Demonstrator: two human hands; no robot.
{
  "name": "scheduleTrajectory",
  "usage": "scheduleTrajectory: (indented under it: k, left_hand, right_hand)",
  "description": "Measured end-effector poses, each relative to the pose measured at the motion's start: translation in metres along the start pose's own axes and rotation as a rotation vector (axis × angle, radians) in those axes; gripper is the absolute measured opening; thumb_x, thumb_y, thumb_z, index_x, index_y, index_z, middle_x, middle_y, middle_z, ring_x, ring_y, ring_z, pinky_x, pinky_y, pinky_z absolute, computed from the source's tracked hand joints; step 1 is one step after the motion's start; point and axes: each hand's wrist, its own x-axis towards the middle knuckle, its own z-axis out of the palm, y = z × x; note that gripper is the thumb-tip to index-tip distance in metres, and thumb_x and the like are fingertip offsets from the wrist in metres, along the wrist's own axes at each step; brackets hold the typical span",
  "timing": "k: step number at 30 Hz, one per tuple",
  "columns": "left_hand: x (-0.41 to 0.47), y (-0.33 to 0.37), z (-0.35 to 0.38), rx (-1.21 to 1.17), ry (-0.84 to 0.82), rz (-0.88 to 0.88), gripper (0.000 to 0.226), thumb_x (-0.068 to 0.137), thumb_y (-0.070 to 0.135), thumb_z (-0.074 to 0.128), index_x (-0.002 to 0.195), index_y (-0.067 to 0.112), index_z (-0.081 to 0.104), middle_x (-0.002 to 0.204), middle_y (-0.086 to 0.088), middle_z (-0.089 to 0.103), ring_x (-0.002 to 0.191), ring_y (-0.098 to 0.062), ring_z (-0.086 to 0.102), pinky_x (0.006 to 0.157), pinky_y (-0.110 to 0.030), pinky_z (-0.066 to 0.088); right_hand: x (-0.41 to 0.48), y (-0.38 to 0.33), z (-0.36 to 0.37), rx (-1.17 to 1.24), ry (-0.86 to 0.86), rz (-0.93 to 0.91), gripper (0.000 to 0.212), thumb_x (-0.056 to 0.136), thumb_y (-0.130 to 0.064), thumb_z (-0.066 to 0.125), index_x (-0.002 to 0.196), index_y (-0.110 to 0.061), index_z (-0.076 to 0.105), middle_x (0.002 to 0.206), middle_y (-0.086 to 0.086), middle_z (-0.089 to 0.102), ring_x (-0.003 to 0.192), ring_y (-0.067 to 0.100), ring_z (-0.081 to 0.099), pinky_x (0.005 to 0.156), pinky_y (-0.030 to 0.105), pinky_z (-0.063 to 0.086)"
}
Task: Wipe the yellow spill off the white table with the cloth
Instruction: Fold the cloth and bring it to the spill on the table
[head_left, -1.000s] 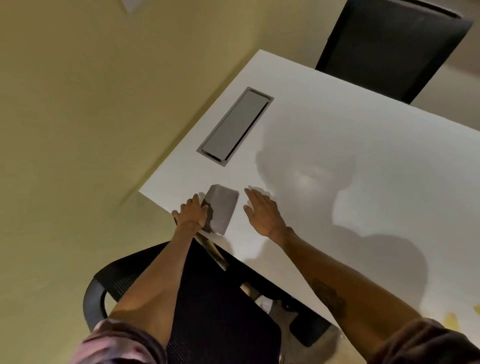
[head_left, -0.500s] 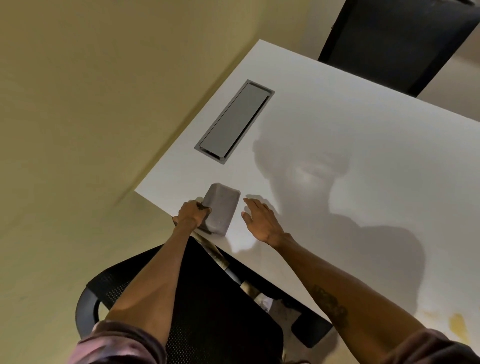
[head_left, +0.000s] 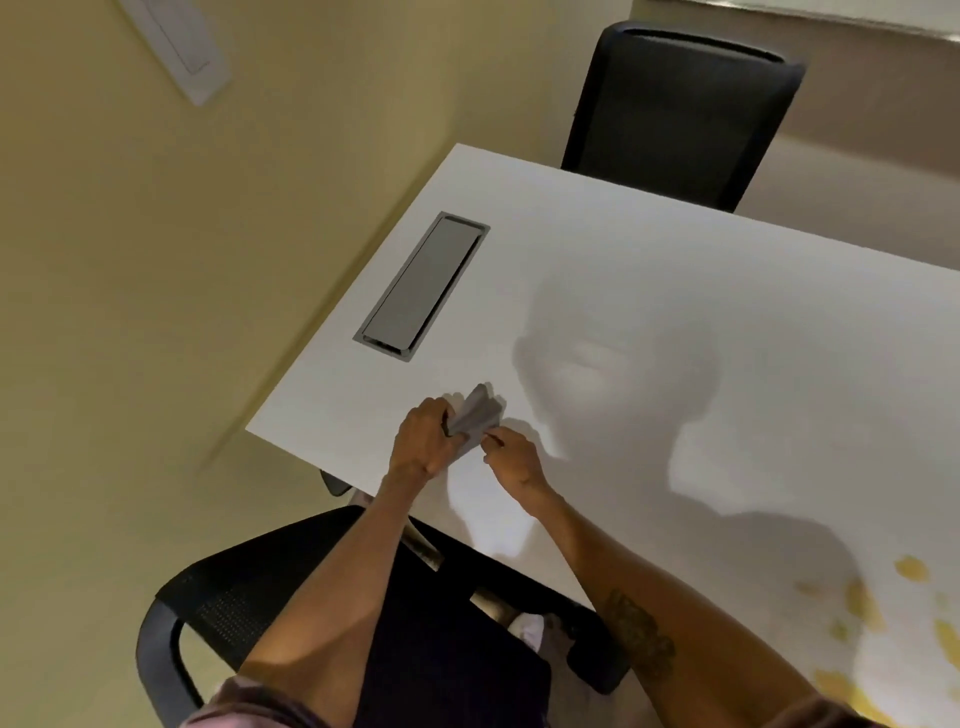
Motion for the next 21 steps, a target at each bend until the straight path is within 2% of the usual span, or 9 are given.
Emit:
scheduleTrajectory:
  k: [3, 5, 7, 9, 11, 14, 17, 19, 21]
  left_hand:
    - [-0.010, 0.045, 0.023, 0.054, 0.012, 0.135, 0.028, 0.088, 0.025, 0.076, 0.097, 0.002, 0.064, 0.097, -0.012, 0.065, 0.086, -0.029, 0.061, 0.070, -0.038, 0.049]
    - [-0.020, 0.077, 0.045, 0.097, 0.027, 0.232, 0.026, 0.091, 0.027, 0.073, 0.096, 0.003, 0.064, 0.097, -0.012, 0.065, 0.087, -0.030, 0.060, 0.074, -0.042, 0.052]
    - [-0.034, 0.109, 0.070, 0.137, 0.037, 0.328, 0.023, 0.094, 0.027, 0.066, 0.095, 0.004, 0.064, 0.095, -0.013, 0.066, 0.087, -0.032, 0.061, 0.075, -0.044, 0.051]
    - [-0.051, 0.140, 0.098, 0.180, 0.042, 0.411, 0.021, 0.098, 0.026, 0.059, 0.096, 0.006, 0.063, 0.094, -0.011, 0.066, 0.085, -0.030, 0.059, 0.074, -0.042, 0.050]
    - [-0.070, 0.170, 0.126, 0.206, 0.042, 0.492, 0.019, 0.101, 0.024, 0.055, 0.099, 0.007, 0.063, 0.095, -0.009, 0.066, 0.083, -0.029, 0.059, 0.073, -0.039, 0.049]
    - [-0.100, 0.211, 0.170, 0.217, -0.013, 0.599, 0.017, 0.101, 0.021, 0.055, 0.100, 0.008, 0.066, 0.095, -0.009, 0.067, 0.080, -0.028, 0.061, 0.070, -0.036, 0.048]
    - [-0.135, 0.248, 0.207, 0.232, -0.096, 0.712, 0.010, 0.098, 0.014, 0.061, 0.096, 0.009, 0.069, 0.093, -0.009, 0.070, 0.075, -0.027, 0.064, 0.064, -0.031, 0.044]
    - [-0.156, 0.267, 0.228, 0.148, -0.161, 0.872, 0.006, 0.088, 0.010, 0.073, 0.091, 0.006, 0.071, 0.085, -0.011, 0.071, 0.068, -0.031, 0.065, 0.058, -0.032, 0.042]
    - [-0.172, 0.277, 0.249, 0.090, -0.203, 1.094, 0.018, 0.082, 0.016, 0.079, 0.095, 0.005, 0.074, 0.087, -0.010, 0.072, 0.068, -0.031, 0.064, 0.059, -0.033, 0.045]
  right_hand:
    - [-0.015, 0.012, -0.028, 0.324, 0.101, 0.164, 0.034, 0.105, -0.032, 0.040, 0.120, -0.010, 0.061, 0.116, 0.012, 0.068, 0.101, 0.028, 0.067, 0.095, 0.042, 0.055]
    - [-0.027, 0.025, -0.051, 0.571, 0.153, 0.219, 0.037, 0.104, -0.041, 0.043, 0.121, -0.012, 0.060, 0.110, 0.007, 0.066, 0.099, 0.027, 0.069, 0.092, 0.038, 0.056]
    - [-0.041, 0.043, -0.078, 0.690, 0.226, 0.212, 0.035, 0.102, -0.045, 0.047, 0.111, -0.014, 0.061, 0.105, 0.006, 0.068, 0.101, 0.027, 0.070, 0.091, 0.037, 0.057]
    - [-0.056, 0.065, -0.104, 0.771, 0.319, 0.199, 0.037, 0.098, -0.045, 0.055, 0.106, -0.010, 0.065, 0.105, 0.009, 0.073, 0.099, 0.026, 0.071, 0.093, 0.044, 0.058]
    - [-0.072, 0.086, -0.129, 0.792, 0.448, 0.240, 0.042, 0.093, -0.046, 0.062, 0.109, -0.008, 0.066, 0.106, 0.014, 0.073, 0.098, 0.028, 0.071, 0.093, 0.048, 0.057]
    - [-0.099, 0.123, -0.168, 0.698, 0.673, 0.368, 0.051, 0.092, -0.046, 0.062, 0.122, -0.004, 0.059, 0.112, 0.013, 0.070, 0.103, 0.031, 0.067, 0.095, 0.045, 0.054]
    - [-0.133, 0.165, -0.201, 0.635, 0.861, 0.436, 0.045, 0.095, -0.043, 0.058, 0.121, -0.006, 0.057, 0.111, 0.012, 0.068, 0.103, 0.031, 0.065, 0.092, 0.041, 0.052]
    - [-0.158, 0.194, -0.219, 0.597, 0.970, 0.463, 0.036, 0.095, -0.039, 0.056, 0.115, -0.009, 0.059, 0.109, 0.012, 0.069, 0.099, 0.031, 0.066, 0.085, 0.038, 0.051]
    - [-0.185, 0.222, -0.235, 0.525, 1.081, 0.456, 0.029, 0.095, -0.036, 0.056, 0.108, -0.011, 0.060, 0.106, 0.012, 0.070, 0.098, 0.033, 0.067, 0.083, 0.038, 0.050]
